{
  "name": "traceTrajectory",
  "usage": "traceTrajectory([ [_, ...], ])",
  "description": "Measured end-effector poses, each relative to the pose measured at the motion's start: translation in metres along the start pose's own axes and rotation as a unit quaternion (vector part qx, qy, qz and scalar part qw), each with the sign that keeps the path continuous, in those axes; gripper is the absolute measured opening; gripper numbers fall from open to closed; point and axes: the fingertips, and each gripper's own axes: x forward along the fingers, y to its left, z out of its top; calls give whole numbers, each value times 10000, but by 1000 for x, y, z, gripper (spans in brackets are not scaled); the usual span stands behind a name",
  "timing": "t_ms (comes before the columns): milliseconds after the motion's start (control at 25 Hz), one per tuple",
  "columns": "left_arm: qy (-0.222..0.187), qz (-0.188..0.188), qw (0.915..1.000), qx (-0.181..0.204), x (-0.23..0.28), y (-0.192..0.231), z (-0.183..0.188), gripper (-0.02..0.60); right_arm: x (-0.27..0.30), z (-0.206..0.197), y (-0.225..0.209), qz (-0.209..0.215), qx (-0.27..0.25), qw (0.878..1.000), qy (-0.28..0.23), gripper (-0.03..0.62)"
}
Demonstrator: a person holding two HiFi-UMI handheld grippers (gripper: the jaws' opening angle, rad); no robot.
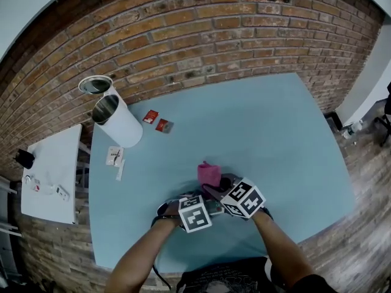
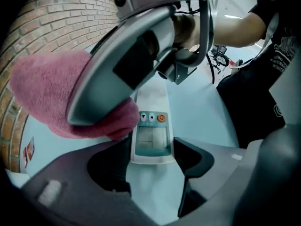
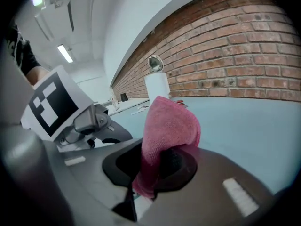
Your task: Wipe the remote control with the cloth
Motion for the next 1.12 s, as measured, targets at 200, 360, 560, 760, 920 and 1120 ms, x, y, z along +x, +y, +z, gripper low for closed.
traceTrajectory([
  [200, 50, -1, 10000, -14, -1, 0, 0, 284, 10, -7, 3, 234, -431, 9981, 367, 66],
  [360, 122, -2, 9999, -25, -1, 1, 0, 284, 7, -11, -2, 317, -473, 9974, 450, 66],
  [560, 215, -2, 9998, -54, 0, 1, -2, 284, 0, -15, -12, 266, -352, 9981, 433, 66],
  [760, 310, 2, 9995, -67, 0, 2, -1, 284, -10, -17, -21, 206, -208, 9990, 345, 66],
  [920, 378, 8, 9993, -80, 0, 2, -2, 285, -18, -21, -29, 129, -142, 9994, 299, 66],
  [1120, 460, -7, 9989, -70, 1, 2, -3, 285, -32, -25, -42, -10, -25, 9997, 225, 66],
])
